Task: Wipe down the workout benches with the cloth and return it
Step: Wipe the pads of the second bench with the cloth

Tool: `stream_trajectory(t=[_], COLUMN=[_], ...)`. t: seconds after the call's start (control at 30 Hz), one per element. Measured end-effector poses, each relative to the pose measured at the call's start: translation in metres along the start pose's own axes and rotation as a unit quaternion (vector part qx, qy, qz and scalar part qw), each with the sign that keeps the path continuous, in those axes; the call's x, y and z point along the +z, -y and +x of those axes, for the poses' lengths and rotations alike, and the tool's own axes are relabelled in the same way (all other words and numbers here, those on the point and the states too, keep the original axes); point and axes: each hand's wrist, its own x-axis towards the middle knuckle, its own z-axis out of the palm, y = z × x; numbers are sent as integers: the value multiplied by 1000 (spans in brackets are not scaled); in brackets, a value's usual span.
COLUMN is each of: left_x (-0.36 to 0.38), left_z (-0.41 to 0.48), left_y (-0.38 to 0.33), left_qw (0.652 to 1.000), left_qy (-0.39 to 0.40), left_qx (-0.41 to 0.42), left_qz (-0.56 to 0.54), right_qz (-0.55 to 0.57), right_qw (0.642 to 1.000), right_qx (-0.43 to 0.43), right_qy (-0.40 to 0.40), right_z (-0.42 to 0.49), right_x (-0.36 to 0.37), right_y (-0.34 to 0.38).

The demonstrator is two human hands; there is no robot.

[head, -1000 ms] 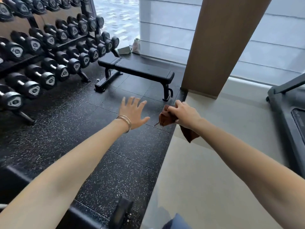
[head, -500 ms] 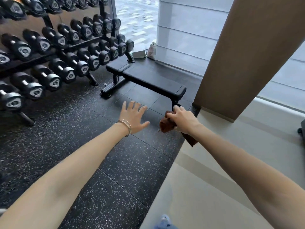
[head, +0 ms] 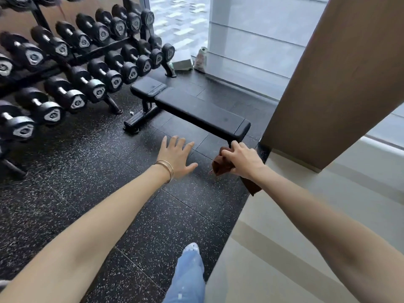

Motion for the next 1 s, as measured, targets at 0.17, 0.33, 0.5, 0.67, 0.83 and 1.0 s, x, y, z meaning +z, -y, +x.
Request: stream_trajectory(t=[0.17,0.33,0.5,0.67,0.83,1.0], left_x=[4,-3,9,35,46,74], left_z=[94,186,259,335,432,521], left_y=[31,59,69,77,75,56], left_qw=[999,998,996,996,993,988], left_qy=[10,-1,2,29,63,90], left_qx=[39,68,88,86,100,124], left_qz=[-7,-14,-16,-15,-12,-13], right_qz=[6,25,36,41,77,120], right_qw=[1000,998,996,994,990,980], right_qx=[23,54,71,67,79,98], right_qy=[17,24,48,79,92,122], right_z=[79,145,204,273,351,417], right_x=[-16,-23,-11,14,35,65], right_y=[-36,-71,-111,-157,-216,-268])
